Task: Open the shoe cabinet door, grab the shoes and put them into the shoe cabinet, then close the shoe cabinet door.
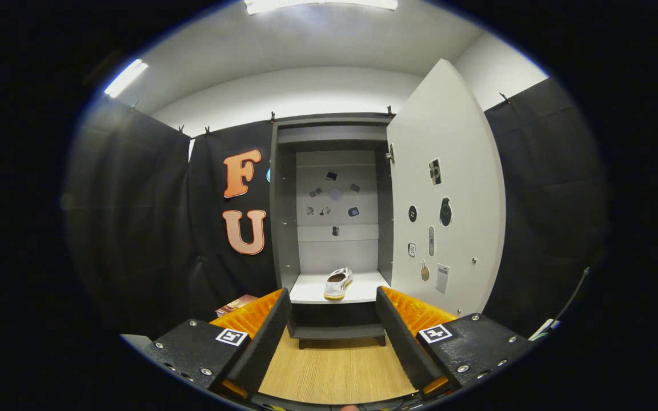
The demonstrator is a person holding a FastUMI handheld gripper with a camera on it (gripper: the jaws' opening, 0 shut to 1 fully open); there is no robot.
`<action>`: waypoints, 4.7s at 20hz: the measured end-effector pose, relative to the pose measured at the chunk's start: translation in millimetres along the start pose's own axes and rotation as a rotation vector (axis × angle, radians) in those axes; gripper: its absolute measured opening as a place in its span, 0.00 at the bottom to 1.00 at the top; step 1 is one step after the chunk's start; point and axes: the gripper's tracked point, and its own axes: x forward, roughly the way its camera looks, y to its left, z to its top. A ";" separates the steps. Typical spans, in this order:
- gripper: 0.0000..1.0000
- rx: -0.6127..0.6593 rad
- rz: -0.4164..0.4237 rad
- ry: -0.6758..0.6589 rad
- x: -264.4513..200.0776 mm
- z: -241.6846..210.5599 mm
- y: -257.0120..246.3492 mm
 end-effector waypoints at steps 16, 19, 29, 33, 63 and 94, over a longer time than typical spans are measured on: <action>0.93 0.022 -0.120 0.006 -23.2 1.4 -111.6; 0.93 0.036 -0.181 0.009 -29.2 0.2 -158.2; 0.93 0.073 -0.186 0.028 -0.8 -13.4 -243.7; 0.93 0.067 -0.143 0.033 23.8 -19.6 -249.3; 0.91 0.039 0.176 0.020 93.4 -34.9 -60.3; 0.92 -0.008 0.050 0.001 295.9 -48.1 110.3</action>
